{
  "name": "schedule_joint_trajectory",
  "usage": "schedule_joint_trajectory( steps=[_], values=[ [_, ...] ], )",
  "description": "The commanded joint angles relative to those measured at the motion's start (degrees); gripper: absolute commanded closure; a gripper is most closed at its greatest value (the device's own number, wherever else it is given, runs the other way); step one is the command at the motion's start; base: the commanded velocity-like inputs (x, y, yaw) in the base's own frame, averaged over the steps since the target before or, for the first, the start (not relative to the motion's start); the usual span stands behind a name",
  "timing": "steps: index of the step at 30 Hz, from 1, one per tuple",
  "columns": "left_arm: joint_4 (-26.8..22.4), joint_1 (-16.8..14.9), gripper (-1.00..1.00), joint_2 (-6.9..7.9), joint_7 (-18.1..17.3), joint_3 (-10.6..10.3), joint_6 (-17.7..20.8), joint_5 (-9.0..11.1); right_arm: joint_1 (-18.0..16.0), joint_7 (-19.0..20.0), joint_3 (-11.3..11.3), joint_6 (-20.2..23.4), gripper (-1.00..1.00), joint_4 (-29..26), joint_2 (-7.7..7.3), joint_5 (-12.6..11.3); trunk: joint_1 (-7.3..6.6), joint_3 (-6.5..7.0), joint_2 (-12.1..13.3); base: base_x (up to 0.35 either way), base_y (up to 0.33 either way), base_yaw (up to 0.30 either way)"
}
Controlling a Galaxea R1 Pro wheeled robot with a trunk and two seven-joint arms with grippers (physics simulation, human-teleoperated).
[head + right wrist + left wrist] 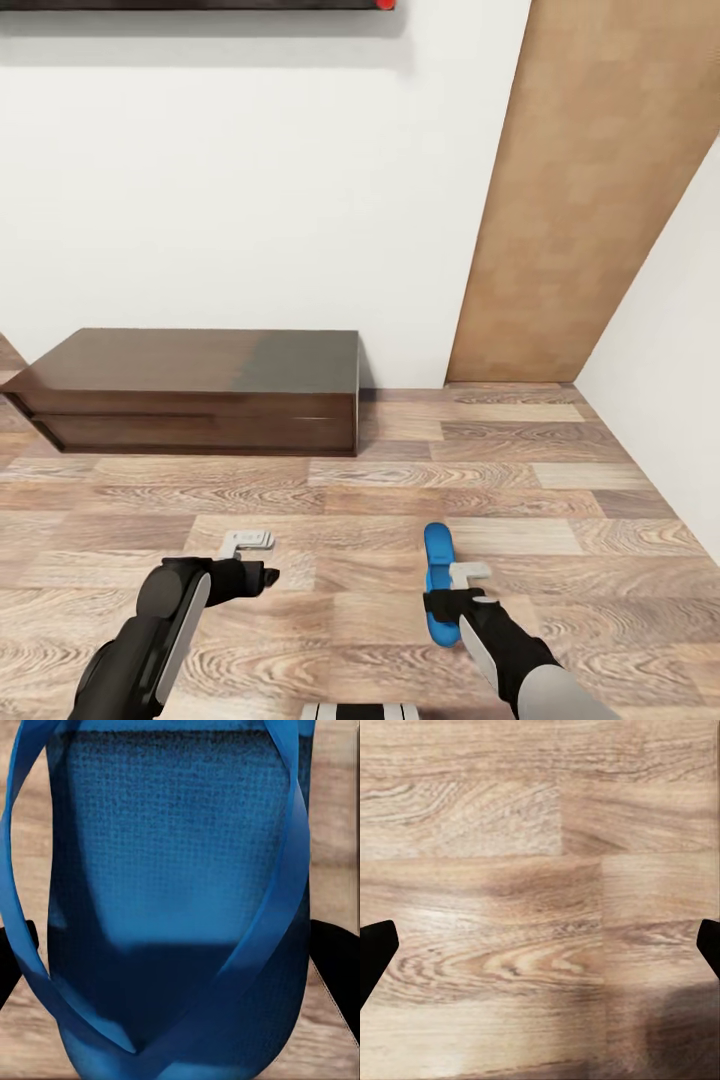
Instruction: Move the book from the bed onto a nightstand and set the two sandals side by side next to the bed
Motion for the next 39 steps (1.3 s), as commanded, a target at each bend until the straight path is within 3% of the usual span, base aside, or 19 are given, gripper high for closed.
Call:
schedule_joint_trajectory(
  steps=[1, 8, 39],
  values=[
    [0.1, 0.0, -1.00, -0.01, -0.1, 0.0, 0.2, 0.0, 0.0, -0.2, 0.2, -0.1, 1.00, -0.1, -0.02, 0.0, -0.03, 0.18, 0.0, 0.000, 0.000, 0.000],
    [0.8, 0.0, -1.00, -0.01, -0.1, -0.1, -0.2, 0.0, 0.2, 0.0, 0.2, -3.0, 1.00, 0.2, 0.00, 0.0, -0.21, 1.73, 0.1, 0.000, 0.000, 0.000],
    [1.4, 0.0, -1.00, -0.01, -0.1, -0.1, -1.3, 0.0, 0.6, 0.1, 0.2, -3.8, 1.00, 0.4, -0.01, 0.0, -1.01, 8.60, 0.5, 0.000, 0.000, 0.000]
  ],
)
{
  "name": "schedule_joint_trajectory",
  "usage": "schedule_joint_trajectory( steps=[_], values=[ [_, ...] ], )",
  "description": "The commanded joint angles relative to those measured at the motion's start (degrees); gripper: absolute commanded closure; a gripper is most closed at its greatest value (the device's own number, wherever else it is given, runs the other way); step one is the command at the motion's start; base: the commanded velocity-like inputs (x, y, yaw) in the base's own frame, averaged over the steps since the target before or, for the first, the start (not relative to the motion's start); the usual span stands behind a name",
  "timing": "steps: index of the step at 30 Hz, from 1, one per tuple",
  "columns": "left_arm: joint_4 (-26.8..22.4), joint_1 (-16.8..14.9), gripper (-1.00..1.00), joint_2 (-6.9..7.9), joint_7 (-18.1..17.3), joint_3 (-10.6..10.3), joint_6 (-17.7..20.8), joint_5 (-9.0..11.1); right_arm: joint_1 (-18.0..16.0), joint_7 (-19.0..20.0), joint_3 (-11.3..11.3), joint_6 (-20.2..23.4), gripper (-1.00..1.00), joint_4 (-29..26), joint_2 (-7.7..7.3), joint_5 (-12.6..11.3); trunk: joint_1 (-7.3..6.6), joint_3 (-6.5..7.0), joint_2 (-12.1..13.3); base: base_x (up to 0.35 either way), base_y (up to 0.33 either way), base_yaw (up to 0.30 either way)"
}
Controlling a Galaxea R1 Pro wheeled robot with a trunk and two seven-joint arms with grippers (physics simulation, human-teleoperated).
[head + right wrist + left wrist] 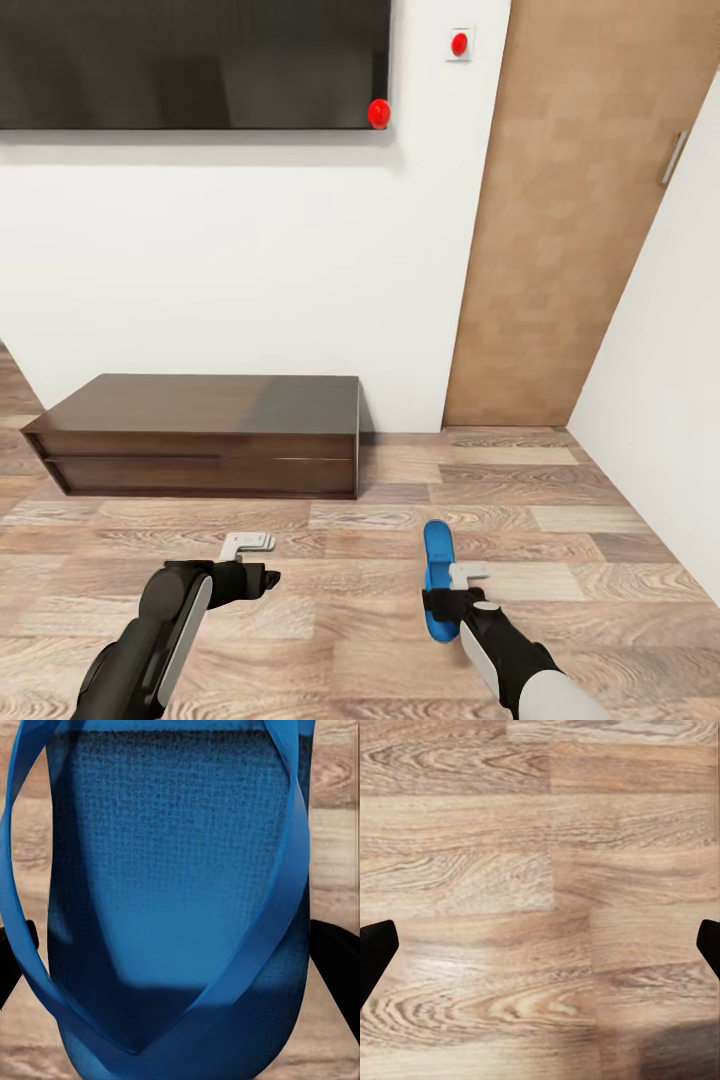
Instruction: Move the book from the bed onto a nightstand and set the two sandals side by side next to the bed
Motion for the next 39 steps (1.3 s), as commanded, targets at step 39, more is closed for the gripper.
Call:
schedule_joint_trajectory(
  steps=[39],
  values=[
    [0.0, -0.1, -1.00, -0.01, -0.1, 0.2, -0.6, -0.1, 0.0, -0.4, 0.2, 0.3, 1.00, 0.2, -0.02, 0.1, -1.98, 8.38, 2.4, 0.000, 0.000, 0.000]
  ],
)
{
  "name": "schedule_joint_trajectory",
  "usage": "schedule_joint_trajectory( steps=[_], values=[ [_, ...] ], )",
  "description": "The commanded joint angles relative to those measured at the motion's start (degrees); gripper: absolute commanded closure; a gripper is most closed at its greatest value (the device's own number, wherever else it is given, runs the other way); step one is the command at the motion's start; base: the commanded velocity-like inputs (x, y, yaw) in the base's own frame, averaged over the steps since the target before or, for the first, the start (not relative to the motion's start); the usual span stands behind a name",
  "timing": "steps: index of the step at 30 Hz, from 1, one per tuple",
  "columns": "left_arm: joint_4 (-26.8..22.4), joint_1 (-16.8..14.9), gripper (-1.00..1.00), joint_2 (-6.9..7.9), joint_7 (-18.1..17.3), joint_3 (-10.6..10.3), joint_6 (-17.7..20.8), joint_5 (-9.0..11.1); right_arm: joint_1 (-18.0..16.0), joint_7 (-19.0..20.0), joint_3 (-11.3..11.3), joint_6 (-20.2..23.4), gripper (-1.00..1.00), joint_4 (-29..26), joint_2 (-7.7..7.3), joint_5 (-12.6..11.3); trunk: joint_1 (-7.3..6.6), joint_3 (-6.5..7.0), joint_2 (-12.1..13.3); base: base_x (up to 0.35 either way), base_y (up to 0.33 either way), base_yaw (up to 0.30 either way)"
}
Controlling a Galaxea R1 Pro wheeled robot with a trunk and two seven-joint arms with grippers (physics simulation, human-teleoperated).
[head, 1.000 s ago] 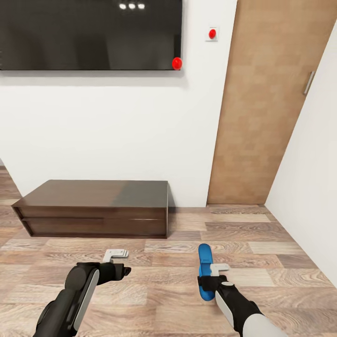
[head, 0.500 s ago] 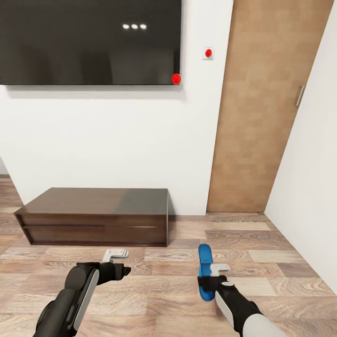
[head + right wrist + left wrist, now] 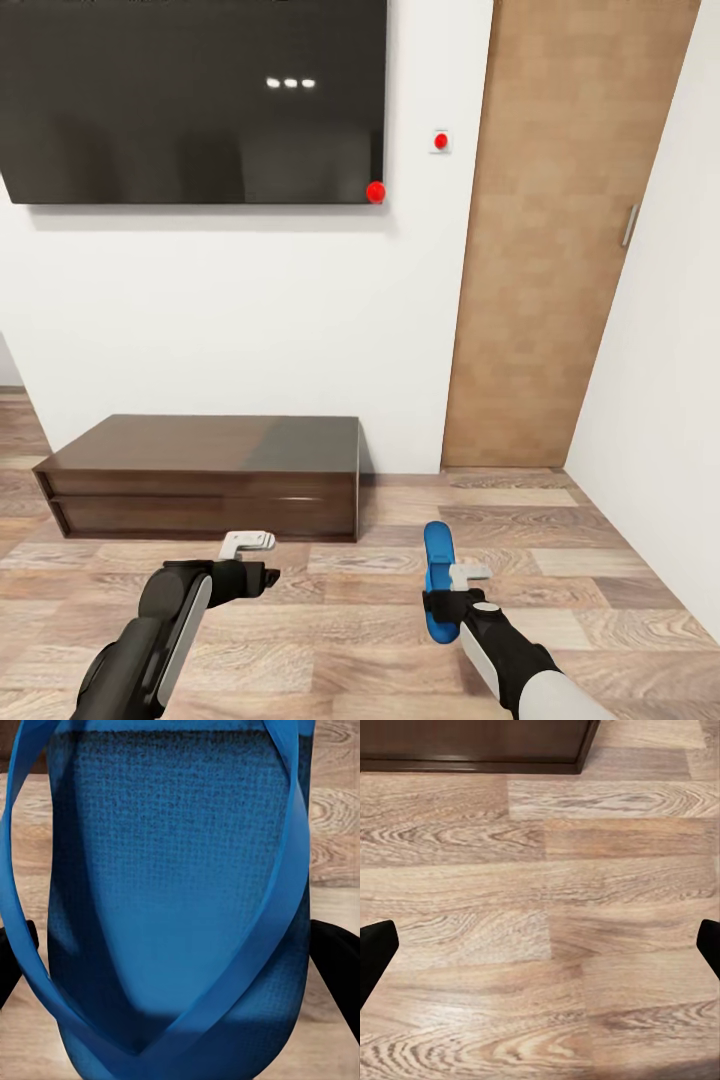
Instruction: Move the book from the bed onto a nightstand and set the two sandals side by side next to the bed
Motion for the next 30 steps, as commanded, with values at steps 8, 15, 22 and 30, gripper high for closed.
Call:
schedule_joint_trajectory(
  steps=[8, 15, 22, 30],
  values=[
    [0.0, 0.0, -1.00, -0.01, -0.1, 0.0, 0.0, 0.0, 0.0, -0.3, 0.2, 0.4, 1.00, -0.1, 0.01, 0.0, -1.78, 1.38, 3.2, 0.000, 0.000, 0.000],
    [-0.1, 0.0, -1.00, -0.01, -0.1, 0.0, -0.2, 0.0, 0.0, -0.3, 0.2, 0.4, 1.00, -0.1, 0.01, 0.0, -3.31, 2.64, 6.0, 0.000, 0.000, 0.000],
    [-0.1, 0.0, -1.00, -0.01, -0.1, 0.1, -0.3, 0.0, 0.0, -0.3, 0.2, 0.4, 1.00, -0.1, -0.02, 0.0, -4.85, 3.89, 8.8, 0.000, 0.000, 0.000],
    [0.0, 0.0, -1.00, -0.01, -0.1, 0.1, -0.3, 0.0, 0.0, -0.3, 0.2, 0.4, 1.00, -0.1, -0.03, 0.0, -6.61, 5.33, 12.0, 0.000, 0.000, 0.000]
  ],
)
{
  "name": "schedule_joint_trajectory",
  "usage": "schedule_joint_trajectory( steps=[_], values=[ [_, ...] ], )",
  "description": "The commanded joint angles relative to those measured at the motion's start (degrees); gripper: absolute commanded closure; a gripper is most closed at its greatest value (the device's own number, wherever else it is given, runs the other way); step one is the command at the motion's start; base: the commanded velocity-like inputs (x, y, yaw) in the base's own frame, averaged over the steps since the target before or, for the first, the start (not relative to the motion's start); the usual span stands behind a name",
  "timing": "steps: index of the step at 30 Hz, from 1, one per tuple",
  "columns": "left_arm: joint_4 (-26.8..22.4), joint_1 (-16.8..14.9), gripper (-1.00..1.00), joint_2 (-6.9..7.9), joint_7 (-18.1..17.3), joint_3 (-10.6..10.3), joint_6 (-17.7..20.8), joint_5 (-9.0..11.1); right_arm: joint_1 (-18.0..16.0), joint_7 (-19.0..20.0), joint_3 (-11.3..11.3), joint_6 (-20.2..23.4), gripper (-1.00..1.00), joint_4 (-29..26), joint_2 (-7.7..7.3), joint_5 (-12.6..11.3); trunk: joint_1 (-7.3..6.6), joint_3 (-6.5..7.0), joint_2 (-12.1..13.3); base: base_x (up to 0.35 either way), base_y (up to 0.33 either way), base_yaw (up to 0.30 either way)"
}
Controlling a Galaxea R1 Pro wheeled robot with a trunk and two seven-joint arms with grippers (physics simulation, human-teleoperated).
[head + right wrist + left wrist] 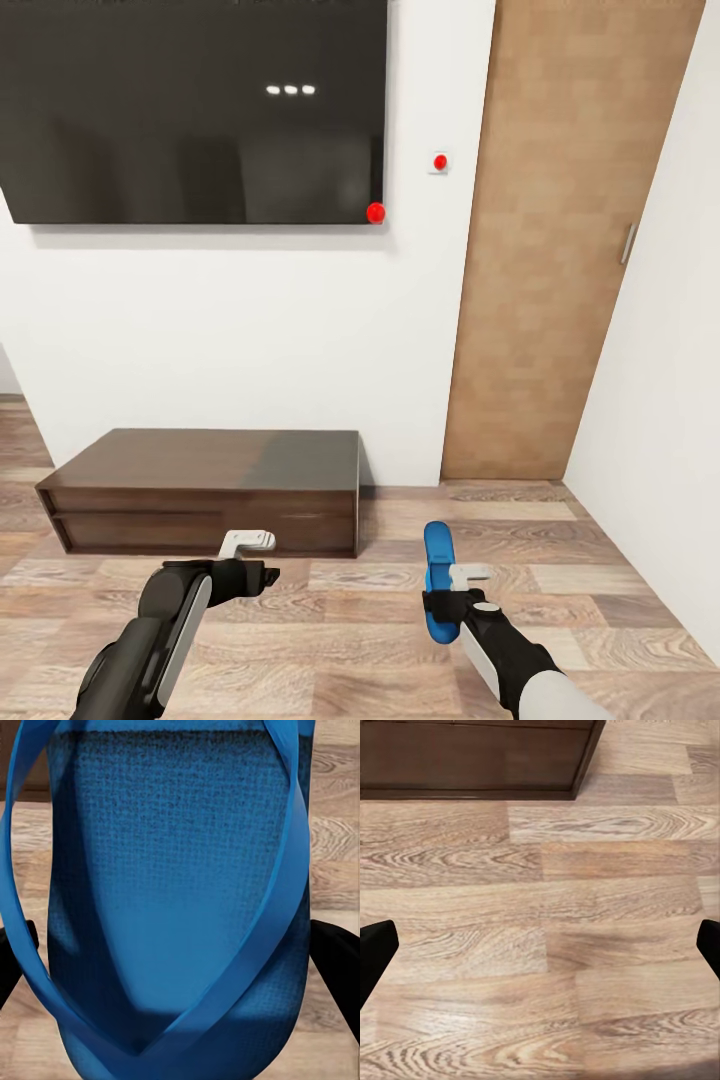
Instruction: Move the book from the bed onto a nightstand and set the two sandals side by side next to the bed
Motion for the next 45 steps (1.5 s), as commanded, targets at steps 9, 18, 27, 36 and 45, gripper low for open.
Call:
schedule_joint_trajectory(
  steps=[9, 18, 27, 36, 45],
  values=[
    [0.0, -0.1, -1.00, -0.01, 0.0, 0.0, 0.2, -0.1, 0.0, -0.3, 0.2, 0.4, 1.00, -0.1, 0.00, 0.0, -1.99, 1.56, 3.6, 0.000, 0.000, 0.000],
    [1.6, -0.1, -1.00, -0.01, 0.0, -0.1, 0.1, 0.0, 0.0, -0.3, 0.2, 0.4, 1.00, -0.1, 0.02, 0.0, -3.97, 3.17, 7.2, 0.000, 0.000, 0.000],
    [3.5, -0.1, -1.00, 0.03, 0.0, -0.1, -1.5, 0.0, 0.1, -0.4, 0.2, 0.4, 1.00, -0.1, 0.02, 0.0, -5.95, 4.79, 10.8, 0.000, 0.000, 0.000],
    [5.3, -0.2, -1.00, 0.17, 0.0, 0.0, -3.0, 0.0, 0.2, -0.4, 0.1, 0.4, 1.00, -0.2, -0.18, 0.0, -7.92, 6.41, 14.4, 0.000, 0.000, 0.000],
    [13.1, -0.2, -1.00, 0.87, -0.1, 0.3, -8.9, 0.2, 0.3, -0.5, 0.1, 0.3, 1.00, -0.1, -1.83, -0.1, -9.90, 8.02, 18.0, 0.000, 0.000, 0.000]
  ],
)
